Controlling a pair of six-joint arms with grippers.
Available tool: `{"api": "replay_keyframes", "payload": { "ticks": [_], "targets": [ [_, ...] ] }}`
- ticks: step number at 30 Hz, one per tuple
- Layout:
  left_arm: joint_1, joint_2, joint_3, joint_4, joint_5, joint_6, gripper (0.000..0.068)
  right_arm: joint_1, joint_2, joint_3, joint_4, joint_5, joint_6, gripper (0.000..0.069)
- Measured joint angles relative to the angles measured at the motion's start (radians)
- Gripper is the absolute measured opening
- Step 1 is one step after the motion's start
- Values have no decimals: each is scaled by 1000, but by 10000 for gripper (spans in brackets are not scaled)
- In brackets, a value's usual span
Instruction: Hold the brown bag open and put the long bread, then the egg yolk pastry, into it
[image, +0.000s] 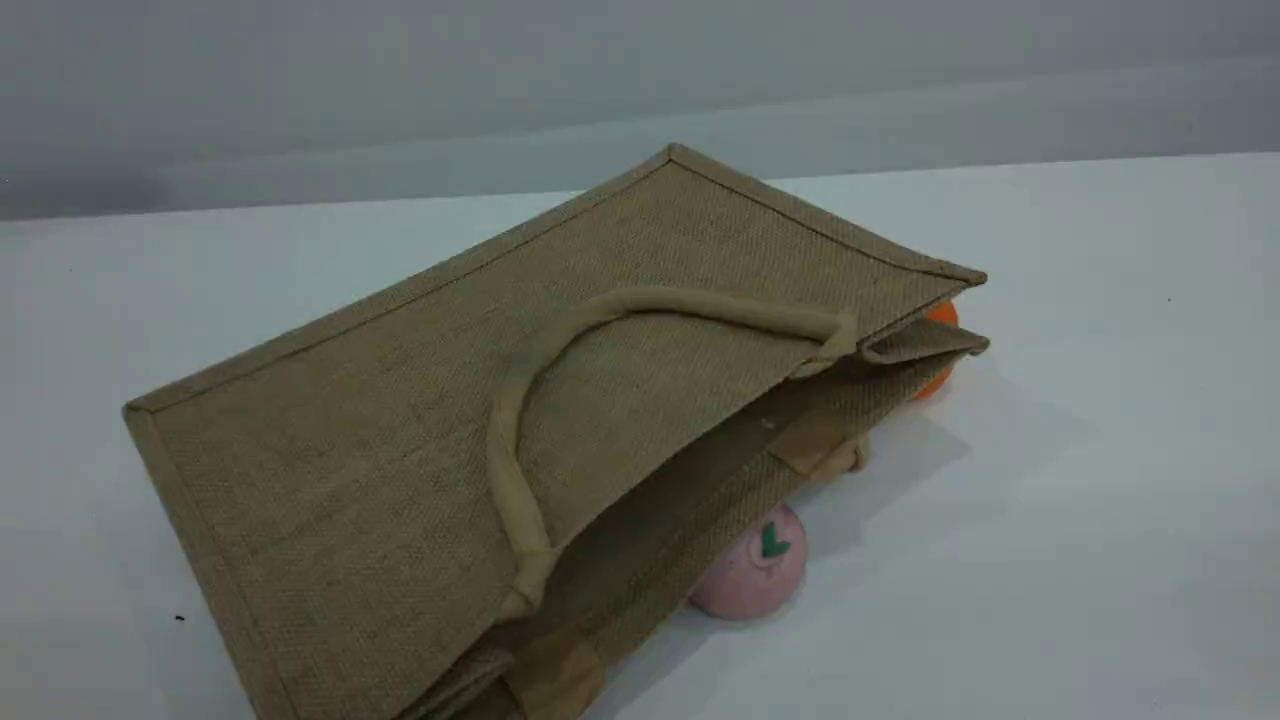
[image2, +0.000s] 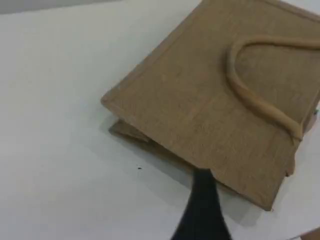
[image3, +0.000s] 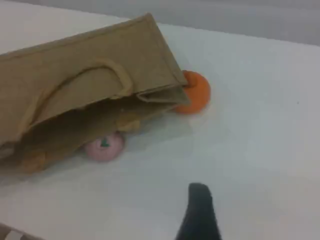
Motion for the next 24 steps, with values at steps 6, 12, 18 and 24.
{"api": "replay_keyframes", "payload": {
  "ticks": [6, 12, 18, 24],
  "targets": [
    [0, 0, -1, -1, 5, 1, 499, -155, 0, 0, 0, 1, -2, 482],
    [0, 0, -1, -1, 6, 1, 499, -277, 0, 0, 0, 1, -1, 482],
    [18, 0, -2, -1, 6, 1, 499, -306, 0, 0, 0, 1, 0, 482],
    [218, -25, -2, -3, 6, 1, 499, -349, 0, 0, 1, 1, 0, 482]
  ]
}}
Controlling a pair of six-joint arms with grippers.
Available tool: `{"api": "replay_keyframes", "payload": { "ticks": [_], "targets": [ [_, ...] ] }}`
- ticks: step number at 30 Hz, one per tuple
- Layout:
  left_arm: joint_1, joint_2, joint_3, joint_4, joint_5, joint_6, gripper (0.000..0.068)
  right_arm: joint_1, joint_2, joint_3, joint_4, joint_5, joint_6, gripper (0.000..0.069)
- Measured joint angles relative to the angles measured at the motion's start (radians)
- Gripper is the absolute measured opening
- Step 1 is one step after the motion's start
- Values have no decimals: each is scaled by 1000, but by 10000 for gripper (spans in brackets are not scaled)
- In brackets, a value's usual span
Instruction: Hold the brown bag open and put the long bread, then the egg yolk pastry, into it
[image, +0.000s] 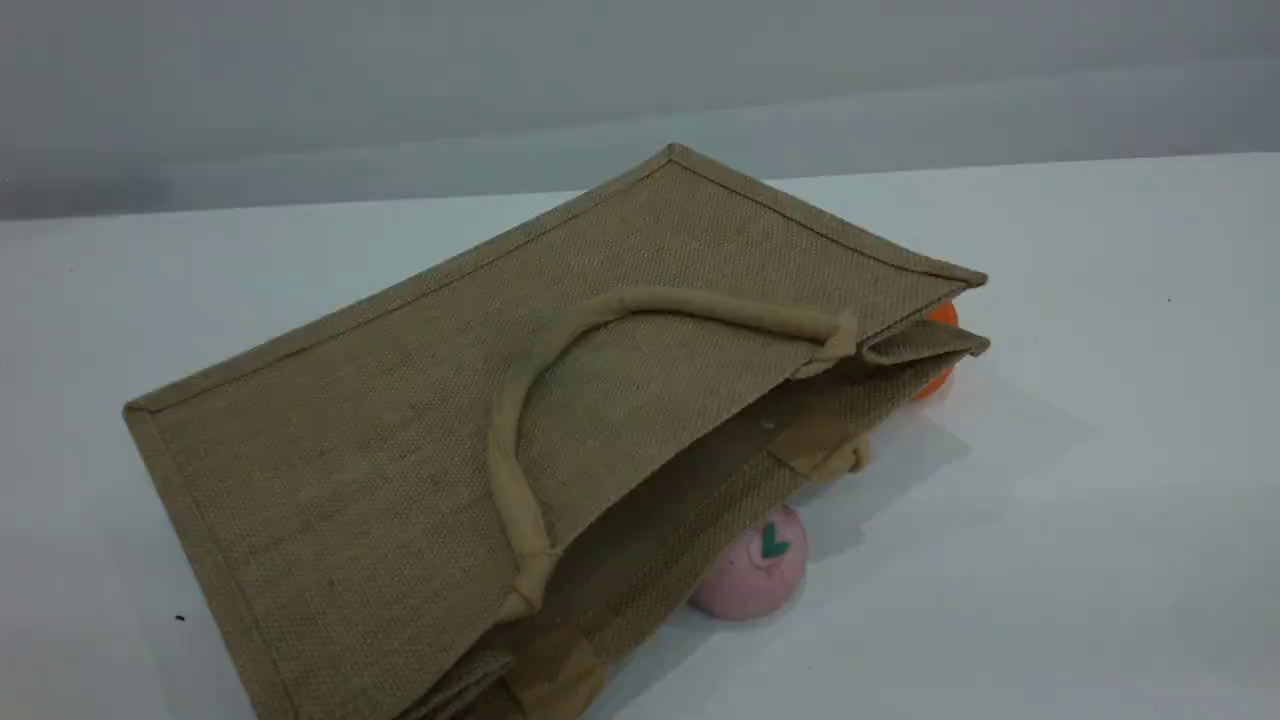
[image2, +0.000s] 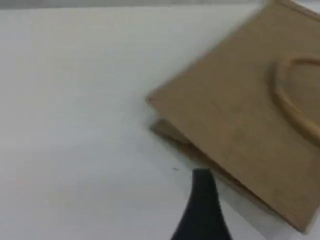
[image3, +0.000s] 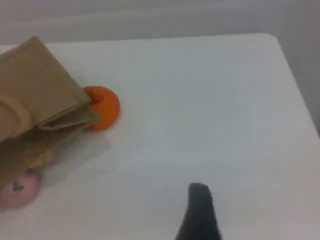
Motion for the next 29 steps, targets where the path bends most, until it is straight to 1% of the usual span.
{"api": "replay_keyframes", "payload": {
  "ticks": [2, 4, 5, 29],
  "targets": [
    [74, 0, 0, 1, 0, 0, 499, 0, 0, 0, 0, 0, 0, 482],
    [114, 0, 0, 1, 0, 0, 499, 3, 0, 0, 1, 0, 0, 482],
    [123, 0, 0, 1, 0, 0, 499, 3, 0, 0, 1, -1, 0, 482],
    [122, 0, 0, 1, 0, 0, 499, 4, 0, 0, 1, -1, 0, 482]
  ]
}}
